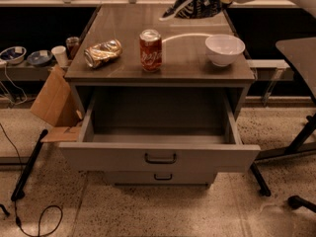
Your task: Place blue chip bag into top drawer
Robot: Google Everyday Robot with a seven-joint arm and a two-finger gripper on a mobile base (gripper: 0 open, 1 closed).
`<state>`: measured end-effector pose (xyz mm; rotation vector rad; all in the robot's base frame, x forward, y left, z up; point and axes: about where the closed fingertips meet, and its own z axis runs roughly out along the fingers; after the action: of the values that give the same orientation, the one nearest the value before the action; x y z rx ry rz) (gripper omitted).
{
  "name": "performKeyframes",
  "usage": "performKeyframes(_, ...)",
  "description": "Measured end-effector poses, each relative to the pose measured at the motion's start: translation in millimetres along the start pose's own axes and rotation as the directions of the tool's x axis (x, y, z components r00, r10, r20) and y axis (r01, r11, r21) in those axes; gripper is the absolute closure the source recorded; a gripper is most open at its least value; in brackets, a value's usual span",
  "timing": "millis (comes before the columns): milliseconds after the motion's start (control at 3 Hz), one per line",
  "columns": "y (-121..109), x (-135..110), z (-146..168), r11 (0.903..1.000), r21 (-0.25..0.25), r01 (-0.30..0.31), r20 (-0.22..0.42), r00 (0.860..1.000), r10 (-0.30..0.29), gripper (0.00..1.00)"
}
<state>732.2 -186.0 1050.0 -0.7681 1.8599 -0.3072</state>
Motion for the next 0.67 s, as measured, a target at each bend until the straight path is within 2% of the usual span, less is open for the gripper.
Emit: performKeyframes(667,12.3,42.4,-57.2,0.9991,0.006,-0.042,-0.027,0.999,0.042,1.00)
